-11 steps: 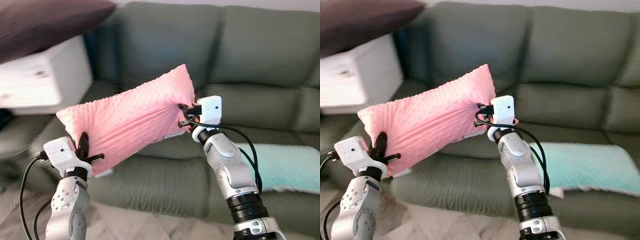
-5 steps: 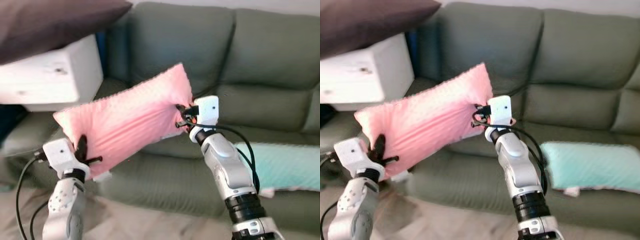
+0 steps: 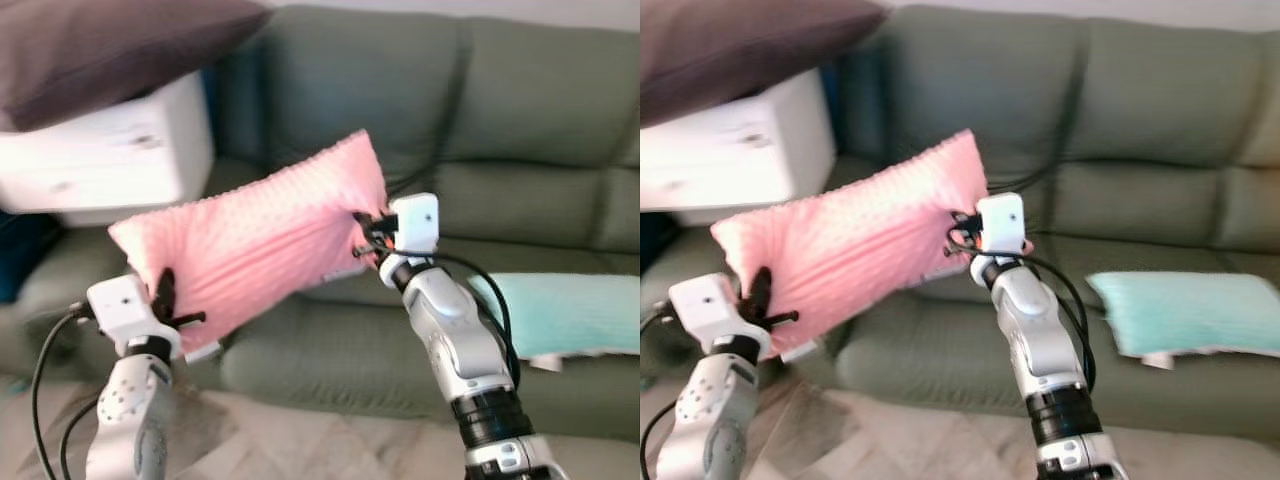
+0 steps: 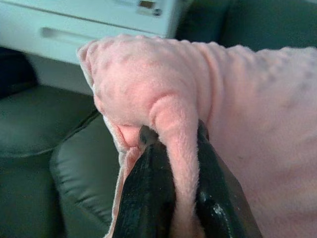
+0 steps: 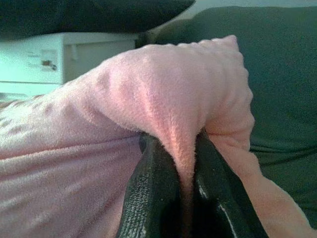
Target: Move the pillow to the sofa
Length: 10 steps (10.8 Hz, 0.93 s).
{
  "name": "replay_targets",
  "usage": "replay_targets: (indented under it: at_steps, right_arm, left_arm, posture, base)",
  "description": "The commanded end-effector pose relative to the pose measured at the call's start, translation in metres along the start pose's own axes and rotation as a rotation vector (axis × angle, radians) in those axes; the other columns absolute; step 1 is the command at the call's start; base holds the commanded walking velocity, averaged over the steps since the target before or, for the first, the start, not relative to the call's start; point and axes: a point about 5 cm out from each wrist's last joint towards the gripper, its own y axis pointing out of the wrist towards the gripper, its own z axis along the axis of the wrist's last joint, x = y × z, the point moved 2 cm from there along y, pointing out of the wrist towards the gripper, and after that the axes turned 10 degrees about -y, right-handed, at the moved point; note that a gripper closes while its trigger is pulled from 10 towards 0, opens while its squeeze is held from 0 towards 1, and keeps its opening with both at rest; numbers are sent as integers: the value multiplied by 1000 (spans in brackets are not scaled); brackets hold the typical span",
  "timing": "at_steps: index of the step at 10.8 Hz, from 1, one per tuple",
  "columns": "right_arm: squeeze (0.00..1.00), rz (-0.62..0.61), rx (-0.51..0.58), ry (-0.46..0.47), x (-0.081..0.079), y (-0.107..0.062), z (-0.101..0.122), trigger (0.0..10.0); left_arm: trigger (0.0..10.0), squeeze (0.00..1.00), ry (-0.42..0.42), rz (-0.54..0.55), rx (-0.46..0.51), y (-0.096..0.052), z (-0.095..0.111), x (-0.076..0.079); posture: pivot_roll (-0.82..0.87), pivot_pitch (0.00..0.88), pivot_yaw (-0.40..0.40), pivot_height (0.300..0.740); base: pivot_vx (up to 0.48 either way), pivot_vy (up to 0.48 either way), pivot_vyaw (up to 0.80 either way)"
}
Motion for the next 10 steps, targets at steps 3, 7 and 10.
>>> replay_targets:
  at_steps: [3,7,10]
  right_arm:
    - [0,-61,11,-9,17,-2,5,10000]
    - [0,-59,10,-9,16,-2,5,10000]
    - [0,-52,20,-14,15,-3,6,10000]
  left_arm:
    - [10000,0,17,-10,14,0,3,3]
    - [10000,0,37,-21,37,-1,4,4]
    - [10000,0,42,-47,53,-3,6,5]
  posture:
    - [-213,57,20,740]
    - [-216,58,20,740]
    - [-217,60,22,740]
  base:
    - [0,0,-713]
    - [0,0,-781]
    - [0,0,-231]
